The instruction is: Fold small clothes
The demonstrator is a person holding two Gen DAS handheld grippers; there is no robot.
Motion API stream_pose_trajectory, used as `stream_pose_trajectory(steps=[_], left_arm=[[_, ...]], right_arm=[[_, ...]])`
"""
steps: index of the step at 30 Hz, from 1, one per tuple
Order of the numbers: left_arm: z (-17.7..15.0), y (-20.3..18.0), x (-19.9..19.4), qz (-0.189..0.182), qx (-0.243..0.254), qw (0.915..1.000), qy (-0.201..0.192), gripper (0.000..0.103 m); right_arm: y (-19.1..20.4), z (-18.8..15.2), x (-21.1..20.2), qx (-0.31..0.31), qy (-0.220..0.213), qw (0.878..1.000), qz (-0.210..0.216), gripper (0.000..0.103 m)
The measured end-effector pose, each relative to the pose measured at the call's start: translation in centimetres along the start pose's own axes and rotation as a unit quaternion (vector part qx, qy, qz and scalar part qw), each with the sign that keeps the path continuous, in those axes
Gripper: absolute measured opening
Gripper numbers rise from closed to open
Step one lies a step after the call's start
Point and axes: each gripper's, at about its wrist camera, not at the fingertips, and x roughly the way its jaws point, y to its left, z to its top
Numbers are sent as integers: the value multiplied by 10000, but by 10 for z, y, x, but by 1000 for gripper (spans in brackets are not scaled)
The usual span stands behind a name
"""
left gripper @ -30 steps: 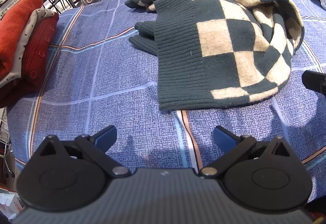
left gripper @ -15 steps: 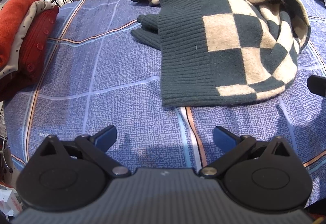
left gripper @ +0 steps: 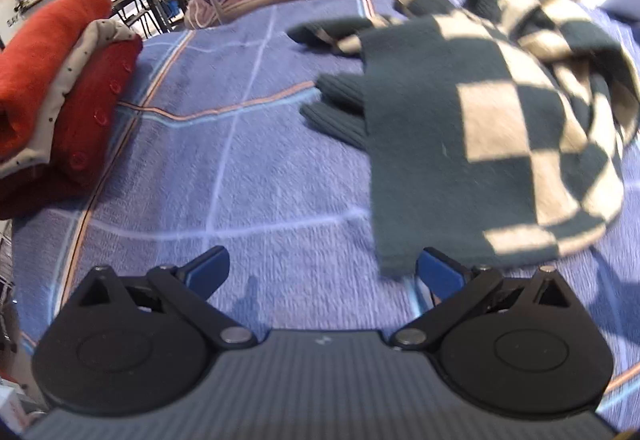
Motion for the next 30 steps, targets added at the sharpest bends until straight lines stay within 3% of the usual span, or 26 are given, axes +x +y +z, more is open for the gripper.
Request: stream_pose_trajectory(steps=[3, 6, 12, 14, 16, 17, 18, 19, 21, 24, 27, 30], left_arm=[[17, 16, 12, -463, -313, 9982, -205, 103], [38, 23, 32, -948, -477, 9933, -452, 103], [77, 1, 84, -1612, -542, 9854, -107, 99], [81, -16, 94, -1765, -462, 9832, -36, 86], [83, -28, 96, -1928, -489, 9800, 1, 50], [82, -31, 91, -1999, -506, 9785, -59, 37], [82, -35, 86, -2156, -490, 9752, -84, 17], [80, -37, 80, -2209, -479, 9741, -91, 15], [75, -41, 64, -2174, -256, 9757, -136, 13], [63, -45, 28, -2543, -16, 9670, -174, 12], [44, -59, -18, -3235, 273, 9458, -127, 12], [16, -91, -53, -3862, 614, 9203, 104, 9]], right_arm=[[-7, 2, 8, 230, -49, 9995, 204, 103], [-3, 10, 17, 10, -191, 9994, 302, 103], [4, 49, 55, -1109, -621, 9894, -701, 103], [7, 58, 81, -1629, -531, 9782, -1175, 103], [6, 63, 105, -1953, -324, 9705, -1376, 103], [4, 66, 111, -1959, -226, 9724, -1248, 87], [-2, 69, 115, -1799, -169, 9786, -989, 16], [-9, 71, 114, -1534, -181, 9849, -782, 19], [-24, 78, 101, -848, -309, 9941, -602, 16], [-56, 89, 61, 53, -919, 9945, -508, 7], [-93, 91, 15, 470, -1544, 9804, -1129, 6], [-128, 81, -10, 505, -1556, 9664, -1983, 7]])
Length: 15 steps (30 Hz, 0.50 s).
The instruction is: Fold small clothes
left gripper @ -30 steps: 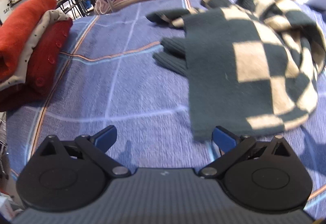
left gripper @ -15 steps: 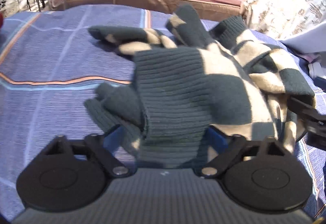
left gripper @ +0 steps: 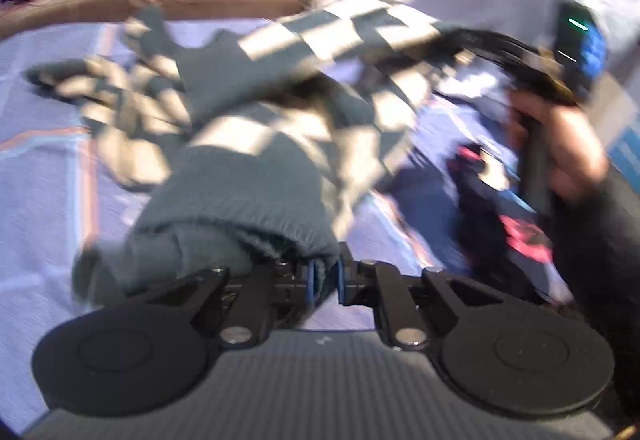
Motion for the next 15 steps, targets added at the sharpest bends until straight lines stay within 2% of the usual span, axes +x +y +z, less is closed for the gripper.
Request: stream_pose_trajectory(steps=[2, 3, 4, 5, 7, 8, 9, 10, 11, 13, 15], left_arm=[[-15, -26, 12, -408, 151, 9984, 369, 7], [-22, -34, 19, -511, 117, 9974, 503, 7], [-26, -36, 26, -549, 40, 9964, 643, 9], [-29, -36, 31, -566, -14, 9951, 811, 10], [-31, -28, 34, -482, -144, 9938, 988, 28], [-31, -20, 29, -383, -269, 9948, 901, 37], [-29, -12, 22, -298, -366, 9959, 770, 58], [-22, 3, 15, -183, -472, 9968, 612, 73], [-16, 14, 8, 11, -585, 9974, 425, 76], [0, 36, -10, 483, -726, 9962, 74, 77], [15, 63, -27, 1035, -962, 9895, -297, 77]], right_arm=[[-27, -9, 2, 204, 222, 9984, -484, 11], [-37, -16, 6, 374, 545, 9958, -628, 31], [-43, -24, 9, 520, 873, 9928, -627, 40], [-45, -33, 8, 660, 1008, 9917, -444, 43], [-41, -48, -4, 700, 1019, 9923, -25, 50], [-29, -54, -11, 600, 1031, 9928, 85, 66], [-22, -59, -17, 527, 1021, 9932, 163, 85], [-15, -62, -25, 532, 978, 9933, 302, 91], [-10, -65, -32, 581, 955, 9923, 527, 96], [1, -67, -38, 609, 1011, 9876, 1034, 96], [15, -74, -41, 604, 1139, 9838, 1247, 99]])
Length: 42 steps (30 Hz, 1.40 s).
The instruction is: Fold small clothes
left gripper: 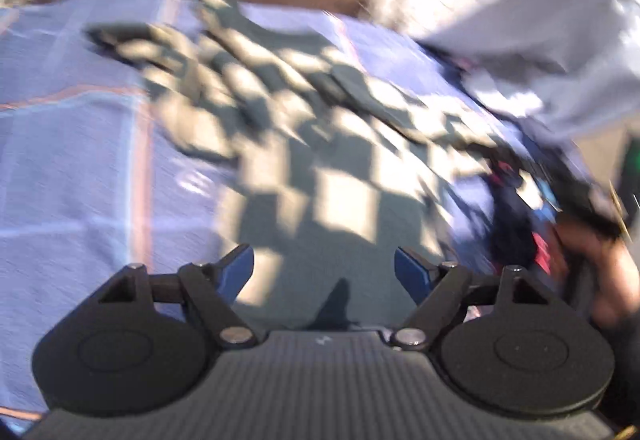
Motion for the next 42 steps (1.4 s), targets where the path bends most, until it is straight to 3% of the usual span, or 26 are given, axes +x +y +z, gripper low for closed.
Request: stream_pose_trajectory(steps=[3, 5, 9, 11, 13, 14, 15, 18, 20, 22, 25, 28, 30, 31, 32, 35, 36, 37, 38, 42], left_arm=[[26, 34, 6, 775, -423, 9942, -620, 77], [41, 50, 29, 1151, -562, 9889, -755, 75], [62, 63, 100, 1020, -769, 9914, -286, 57], [62, 58, 134, 1128, -720, 9906, -286, 55], [67, 41, 148, 1474, -256, 9876, -484, 39], [72, 35, 153, 1486, -98, 9878, -454, 21], [76, 32, 156, 1408, -85, 9890, -440, 10], [86, 33, 148, 1180, -284, 9915, -465, 9], [89, 41, 121, 1257, -256, 9881, -846, 8], [95, 52, 85, 1651, -218, 9764, -1374, 8], [110, 85, 29, 2366, -395, 9498, -2010, 8], [121, 126, -15, 2856, -790, 9303, -2163, 8], [122, 142, -26, 3466, -617, 9099, -2194, 8], [122, 148, -25, 3693, -482, 9050, -2058, 9], [122, 155, -22, 3777, -467, 9056, -1870, 9], [108, 162, -10, 3516, -545, 9228, -1480, 18], [101, 158, -7, 3516, -504, 9246, -1376, 33], [94, 156, -6, 3467, -521, 9275, -1300, 54], [84, 149, -7, 3303, -524, 9336, -1287, 60], [39, 116, -23, 1835, -691, 9752, -1023, 61]], right_arm=[[15, -13, 7, 20, 237, 9993, 295, 99], [24, -24, 10, -16, 355, 9987, 366, 99], [32, -34, 3, -93, 453, 9978, 478, 99], [32, -37, -1, -103, 495, 9978, 430, 100], [28, -39, -5, -69, 534, 9979, 372, 102], [25, -41, -6, -55, 564, 9979, 320, 103], [23, -43, -8, -28, 592, 9979, 248, 103], [15, -49, -8, 69, 703, 9974, 107, 103], [13, -51, -9, 109, 702, 9975, 49, 103], [13, -50, -10, 94, 671, 9977, 61, 103], [16, -49, -9, 65, 672, 9977, 104, 103], [21, -49, -7, 31, 688, 9974, 198, 103], [24, -50, -6, 15, 720, 9970, 272, 103], [26, -51, -5, 8, 728, 9969, 293, 103], [28, -52, -5, -4, 735, 9968, 316, 103], [31, -53, -7, -54, 749, 9965, 374, 103], [32, -53, -8, -65, 745, 9966, 359, 103], [31, -52, -9, -69, 733, 9967, 340, 103], [30, -51, -12, -68, 702, 9970, 315, 103], [23, -51, -21, -29, 650, 9977, 197, 103]])
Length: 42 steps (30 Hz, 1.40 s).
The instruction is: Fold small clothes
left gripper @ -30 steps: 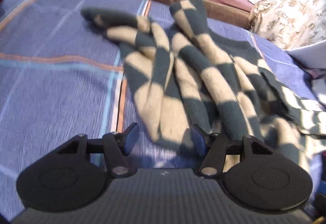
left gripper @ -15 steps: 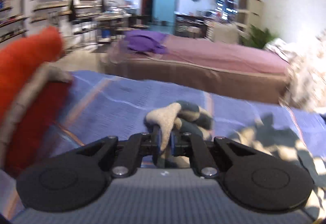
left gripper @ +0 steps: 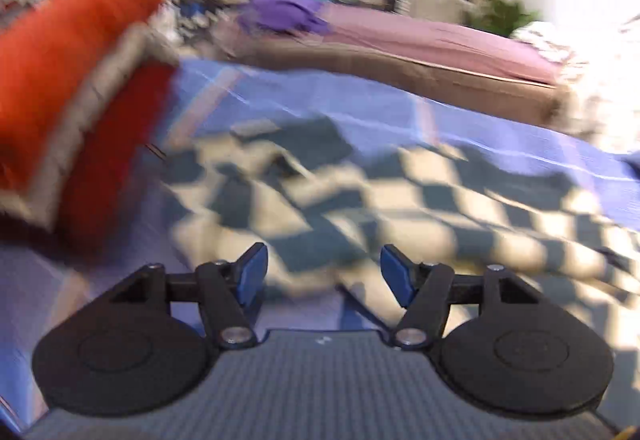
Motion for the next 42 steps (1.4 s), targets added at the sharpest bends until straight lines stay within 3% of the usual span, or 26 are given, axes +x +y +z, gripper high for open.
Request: stream_pose_trajectory(steps=[3, 7, 10, 15, 21, 22, 23, 26, 29, 33, 36, 39, 42], left_arm=[[-33, -19, -22, -921, -93, 9942, 557, 60], [-71, -43, -43, -1512, 21, 9821, 1122, 43], [-91, -59, -50, -1832, 125, 9739, 1335, 38], [-115, -75, -29, -1398, 524, 9751, 1639, 36], [-119, -83, -23, -1289, 701, 9777, 1504, 34], [-116, -85, -21, -1309, 684, 9776, 1498, 20], [-115, -87, -19, -1365, 664, 9767, 1518, 13], [-107, -89, -21, -1476, 508, 9775, 1417, 10], [-93, -71, -45, -1448, 205, 9837, 1047, 10], [-77, -23, -89, -693, 148, 9956, 606, 9], [-79, 22, -105, -182, 6, 9975, 684, 9], [-91, 52, -101, -153, -351, 9942, 1009, 9], [-98, 46, -94, -62, -145, 9946, 1025, 9]], right_arm=[[-2, -5, -7, -39, 41, 10000, -20, 103], [2, -14, -13, -151, 144, 9998, 21, 103], [3, -20, -14, -190, 223, 9996, 54, 103], [5, -26, -17, -203, 241, 9995, 89, 103], [6, -32, -25, -268, 261, 9993, 92, 103], [6, -34, -24, -275, 314, 9991, 114, 103], [7, -37, -23, -287, 375, 9988, 109, 103], [10, -41, -23, -356, 481, 9982, 58, 103], [12, -42, -32, -392, 412, 9984, 41, 103], [11, -45, -37, -408, 499, 9979, 109, 103], [18, -51, -36, -539, 664, 9957, 354, 103], [27, -54, -29, -578, 812, 9926, 686, 103], [35, -56, -18, -677, 1196, 9887, 599, 103]])
